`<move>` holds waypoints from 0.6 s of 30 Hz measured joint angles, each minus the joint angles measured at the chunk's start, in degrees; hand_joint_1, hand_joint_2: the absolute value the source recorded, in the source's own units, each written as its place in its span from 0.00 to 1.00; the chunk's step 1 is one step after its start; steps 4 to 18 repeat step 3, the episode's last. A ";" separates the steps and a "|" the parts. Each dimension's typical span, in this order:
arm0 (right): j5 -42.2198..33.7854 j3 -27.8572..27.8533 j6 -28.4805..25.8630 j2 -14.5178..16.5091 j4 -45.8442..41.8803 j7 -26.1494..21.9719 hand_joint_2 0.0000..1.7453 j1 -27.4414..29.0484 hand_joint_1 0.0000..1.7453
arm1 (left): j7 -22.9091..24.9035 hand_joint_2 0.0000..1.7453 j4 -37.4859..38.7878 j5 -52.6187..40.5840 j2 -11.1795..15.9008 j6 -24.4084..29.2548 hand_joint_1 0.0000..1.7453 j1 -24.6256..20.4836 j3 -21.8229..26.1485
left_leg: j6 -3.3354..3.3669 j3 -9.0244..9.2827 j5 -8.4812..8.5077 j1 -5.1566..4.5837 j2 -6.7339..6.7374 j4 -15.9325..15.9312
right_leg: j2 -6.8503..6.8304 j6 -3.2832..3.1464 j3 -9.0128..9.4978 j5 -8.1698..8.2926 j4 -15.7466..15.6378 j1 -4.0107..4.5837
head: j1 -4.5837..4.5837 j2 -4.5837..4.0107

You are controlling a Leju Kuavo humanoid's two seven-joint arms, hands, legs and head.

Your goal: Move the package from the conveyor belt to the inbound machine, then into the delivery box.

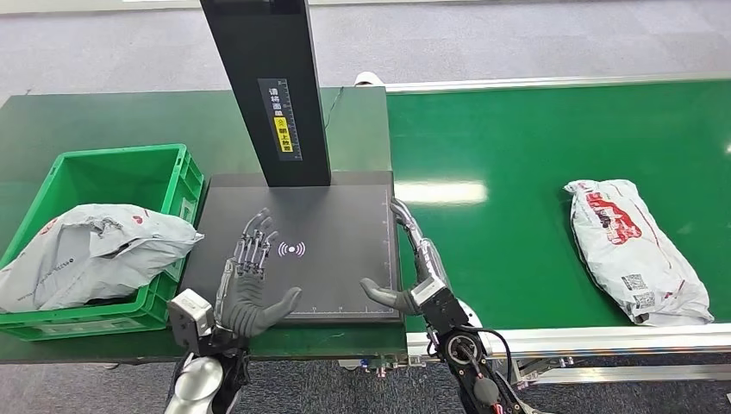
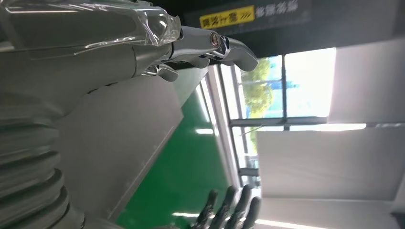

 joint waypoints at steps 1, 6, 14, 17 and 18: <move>-0.77 -0.18 1.01 0.05 -0.02 0.04 1.00 0.05 0.00 | 0.14 1.00 0.60 -0.25 -0.01 -0.33 0.00 -0.12 -0.09 | 0.00 0.00 0.00 0.00 0.00 0.00 | 0.00 0.00 0.00 0.00 0.00 0.00 | 0.00 0.00; -2.10 -0.50 2.67 0.15 -0.02 0.12 1.00 0.10 0.00 | 0.29 1.00 1.42 -0.58 -0.01 -0.88 0.00 -0.30 -0.28 | 0.00 0.00 0.00 0.00 0.00 0.00 | 0.00 0.00 0.00 0.00 0.00 0.00 | 0.00 0.00; -2.10 -0.50 2.67 0.15 -0.02 0.12 1.00 0.10 0.00 | 0.29 1.00 1.42 -0.58 -0.01 -0.88 0.00 -0.30 -0.28 | 0.00 0.00 0.00 0.00 0.00 0.00 | 0.00 0.00 0.00 0.00 0.00 0.00 | 0.00 0.00; -2.10 -0.50 2.67 0.15 -0.02 0.12 1.00 0.10 0.00 | 0.29 1.00 1.42 -0.58 -0.01 -0.88 0.00 -0.30 -0.28 | 0.00 0.00 0.00 0.00 0.00 0.00 | 0.00 0.00 0.00 0.00 0.00 0.00 | 0.00 0.00; -2.10 -0.50 2.67 0.15 -0.02 0.12 1.00 0.10 0.00 | 0.29 1.00 1.42 -0.58 -0.01 -0.88 0.00 -0.30 -0.28 | 0.00 0.00 0.00 0.00 0.00 0.00 | 0.00 0.00 0.00 0.00 0.00 0.00 | 0.00 0.00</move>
